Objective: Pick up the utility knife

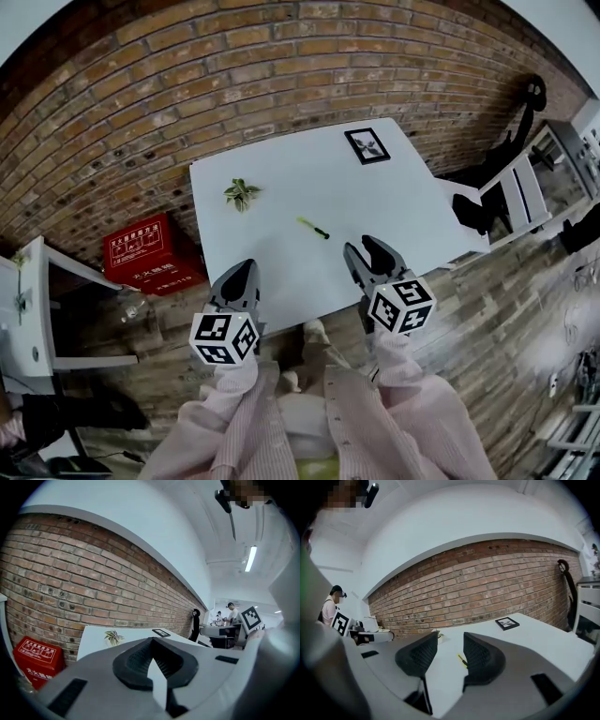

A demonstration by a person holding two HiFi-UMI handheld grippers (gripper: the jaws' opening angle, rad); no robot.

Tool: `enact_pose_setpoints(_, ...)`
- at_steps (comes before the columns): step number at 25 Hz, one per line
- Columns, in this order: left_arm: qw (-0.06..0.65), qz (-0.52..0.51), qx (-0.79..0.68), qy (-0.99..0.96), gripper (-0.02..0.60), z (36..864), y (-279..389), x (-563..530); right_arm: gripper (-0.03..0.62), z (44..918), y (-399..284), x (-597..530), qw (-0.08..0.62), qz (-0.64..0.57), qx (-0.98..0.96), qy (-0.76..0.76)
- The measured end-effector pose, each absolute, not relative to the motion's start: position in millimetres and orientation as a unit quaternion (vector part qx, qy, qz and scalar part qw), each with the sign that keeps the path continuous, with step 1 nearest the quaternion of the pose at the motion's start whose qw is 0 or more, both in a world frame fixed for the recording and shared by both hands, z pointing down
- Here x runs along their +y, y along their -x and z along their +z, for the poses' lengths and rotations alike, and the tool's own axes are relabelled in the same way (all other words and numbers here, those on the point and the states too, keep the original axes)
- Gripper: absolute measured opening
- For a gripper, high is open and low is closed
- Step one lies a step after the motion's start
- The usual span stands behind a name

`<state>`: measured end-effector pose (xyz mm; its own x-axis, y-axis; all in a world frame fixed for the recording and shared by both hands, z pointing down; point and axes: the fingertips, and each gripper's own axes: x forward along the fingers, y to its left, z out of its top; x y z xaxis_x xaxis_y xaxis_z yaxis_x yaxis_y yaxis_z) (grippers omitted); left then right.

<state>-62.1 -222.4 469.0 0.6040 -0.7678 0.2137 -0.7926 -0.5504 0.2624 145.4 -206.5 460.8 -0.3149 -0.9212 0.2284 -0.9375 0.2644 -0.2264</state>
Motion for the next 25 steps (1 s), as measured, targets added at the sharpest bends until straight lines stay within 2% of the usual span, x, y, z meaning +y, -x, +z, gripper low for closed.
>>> enact_pose_setpoints(25,0.280,0.073,-0.531,-0.796,-0.009,558,23,-283,0.158,566,-127,-317,0.207,0.187,-0.875,-0.396)
